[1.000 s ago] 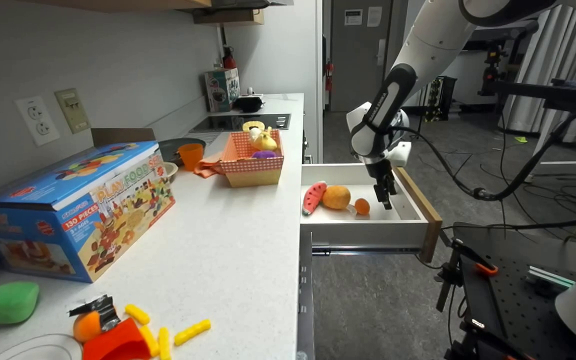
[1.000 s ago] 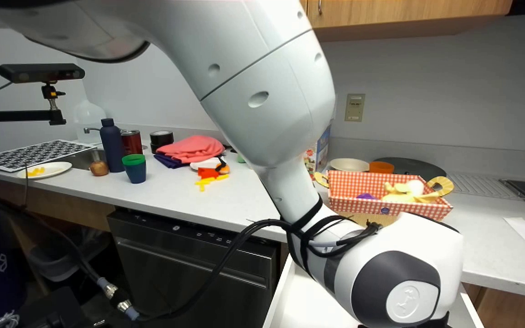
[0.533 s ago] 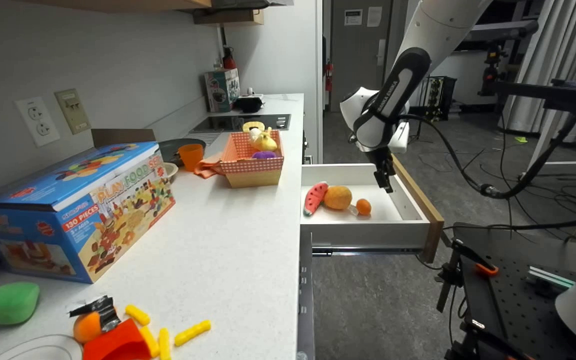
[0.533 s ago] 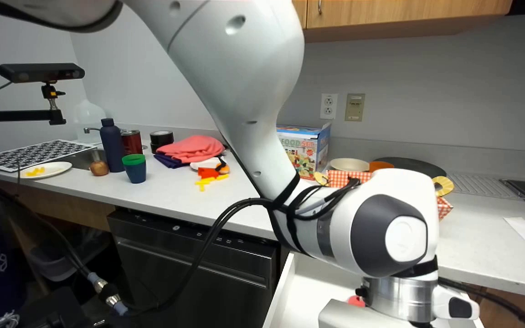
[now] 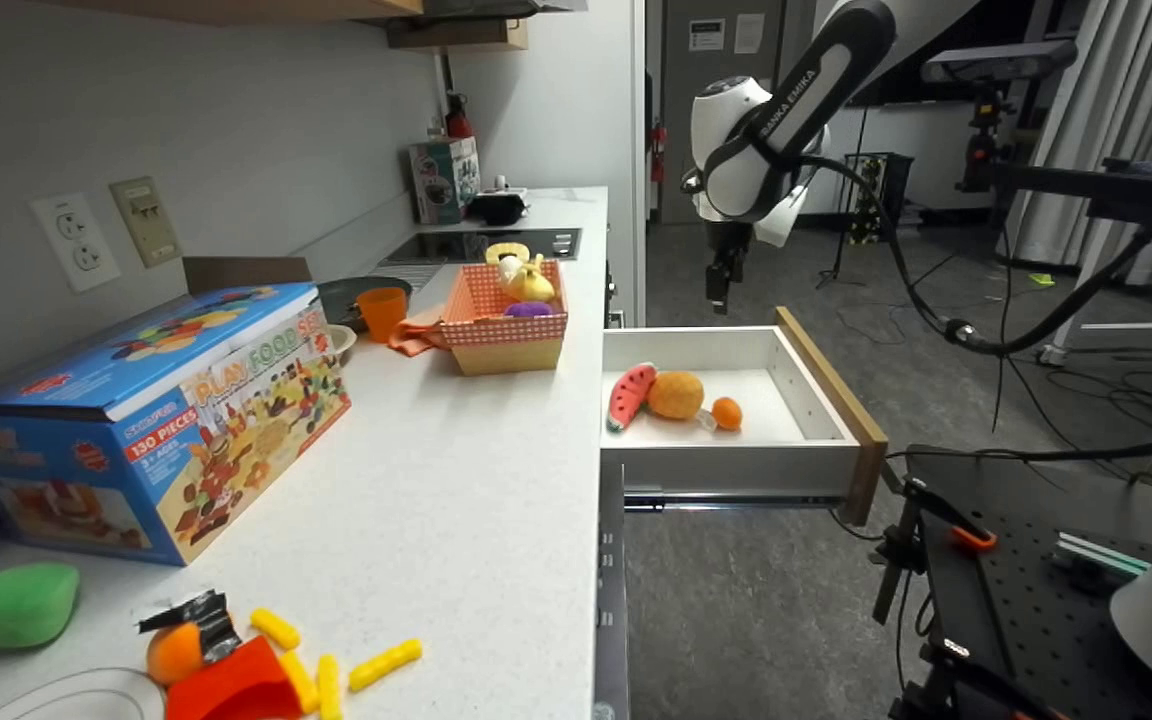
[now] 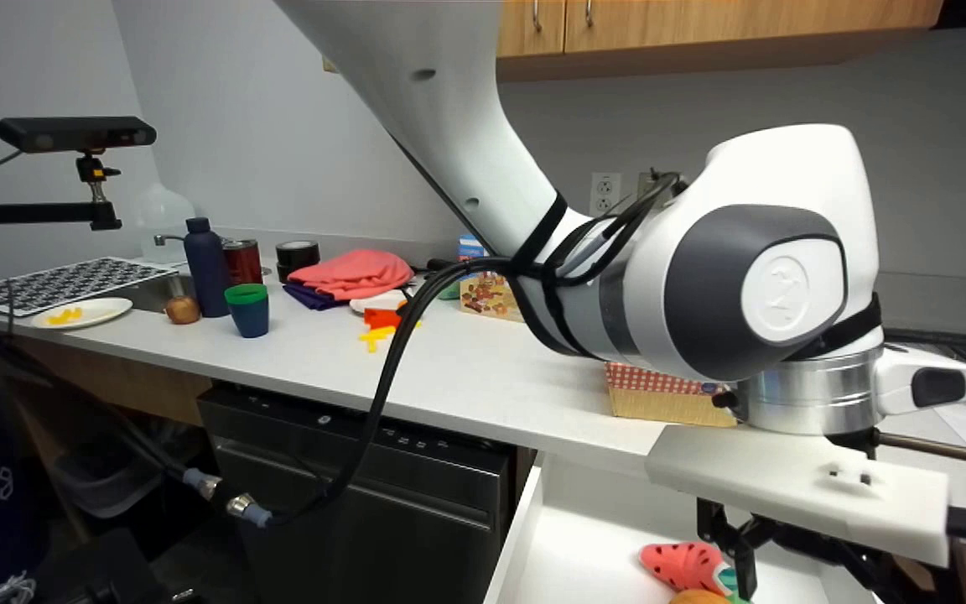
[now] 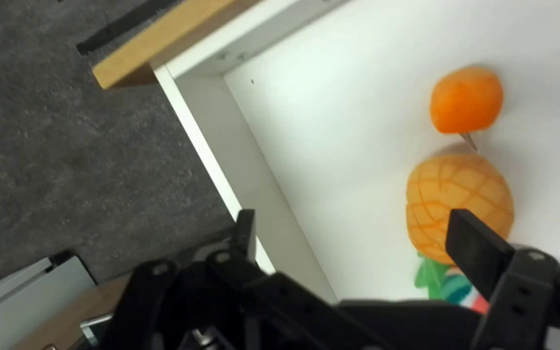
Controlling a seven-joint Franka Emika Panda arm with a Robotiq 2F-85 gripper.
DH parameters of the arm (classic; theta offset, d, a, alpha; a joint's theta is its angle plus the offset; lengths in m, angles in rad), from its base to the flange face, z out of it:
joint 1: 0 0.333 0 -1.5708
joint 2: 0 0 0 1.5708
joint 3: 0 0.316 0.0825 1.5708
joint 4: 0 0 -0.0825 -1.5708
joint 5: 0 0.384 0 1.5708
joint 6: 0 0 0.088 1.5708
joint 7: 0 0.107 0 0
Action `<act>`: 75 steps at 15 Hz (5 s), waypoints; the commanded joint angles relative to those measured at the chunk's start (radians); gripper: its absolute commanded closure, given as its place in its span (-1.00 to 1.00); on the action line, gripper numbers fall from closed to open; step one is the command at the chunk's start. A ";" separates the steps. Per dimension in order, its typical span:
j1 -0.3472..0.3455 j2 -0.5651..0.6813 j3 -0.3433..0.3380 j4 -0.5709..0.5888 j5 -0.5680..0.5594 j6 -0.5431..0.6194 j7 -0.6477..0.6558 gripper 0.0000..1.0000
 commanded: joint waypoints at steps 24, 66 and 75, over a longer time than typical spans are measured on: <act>-0.154 0.368 0.287 0.303 0.400 0.076 -0.212 -1.00; -0.024 -0.071 0.272 0.113 0.274 0.500 -0.218 0.94; -0.062 0.127 0.413 0.319 0.278 0.444 -0.263 0.94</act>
